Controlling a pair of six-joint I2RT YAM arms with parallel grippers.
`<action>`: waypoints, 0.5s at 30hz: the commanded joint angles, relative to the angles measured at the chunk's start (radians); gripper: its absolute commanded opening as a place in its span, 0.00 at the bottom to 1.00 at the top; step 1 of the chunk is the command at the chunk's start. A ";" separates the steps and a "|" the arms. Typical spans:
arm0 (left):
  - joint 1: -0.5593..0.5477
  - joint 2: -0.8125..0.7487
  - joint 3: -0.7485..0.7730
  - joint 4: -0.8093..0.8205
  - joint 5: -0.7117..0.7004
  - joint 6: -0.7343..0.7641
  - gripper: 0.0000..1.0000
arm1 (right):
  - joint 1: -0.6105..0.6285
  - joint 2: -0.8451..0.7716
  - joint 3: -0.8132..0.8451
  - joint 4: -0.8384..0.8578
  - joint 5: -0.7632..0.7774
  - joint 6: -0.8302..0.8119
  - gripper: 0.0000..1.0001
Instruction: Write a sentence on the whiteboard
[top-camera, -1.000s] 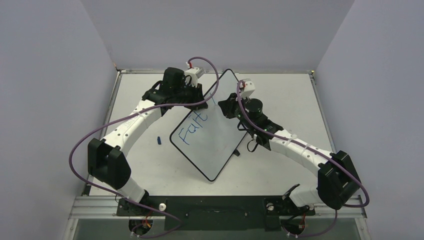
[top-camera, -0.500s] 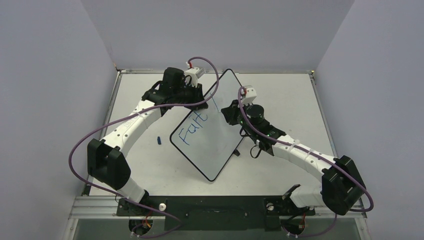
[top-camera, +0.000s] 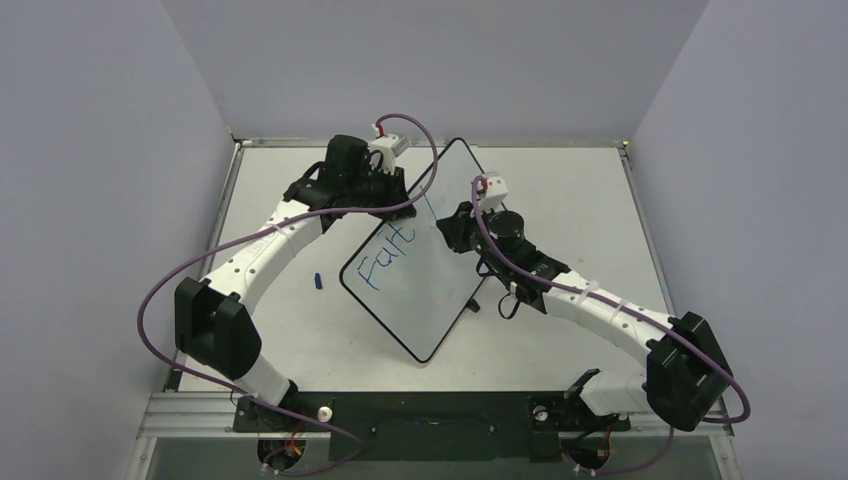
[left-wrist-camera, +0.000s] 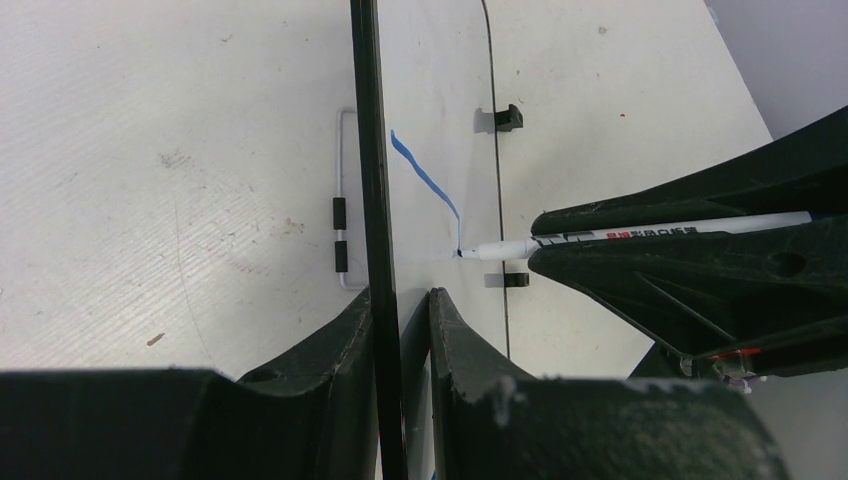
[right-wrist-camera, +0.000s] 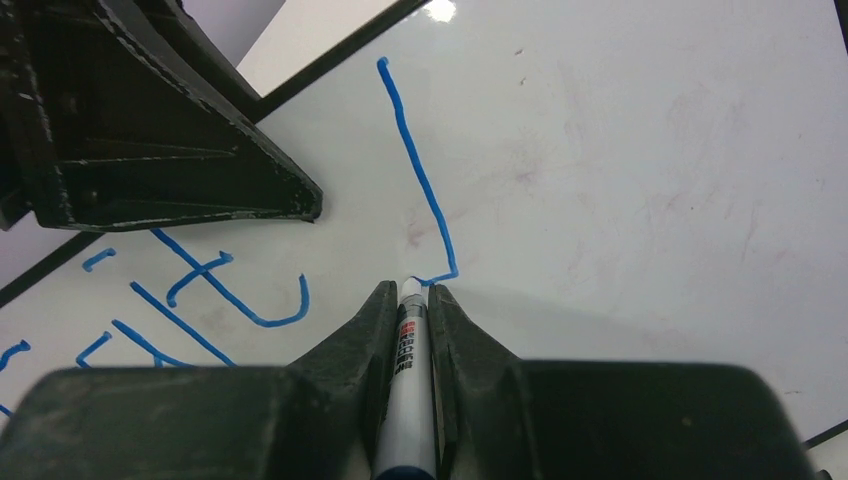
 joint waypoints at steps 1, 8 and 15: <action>0.006 -0.062 0.013 0.107 -0.042 0.060 0.00 | 0.014 -0.023 0.071 0.015 0.004 -0.010 0.00; 0.007 -0.062 0.013 0.105 -0.041 0.060 0.00 | 0.015 -0.066 0.100 -0.005 0.019 -0.022 0.00; 0.007 -0.061 0.013 0.108 -0.040 0.060 0.00 | 0.009 -0.043 0.147 -0.017 0.044 -0.039 0.00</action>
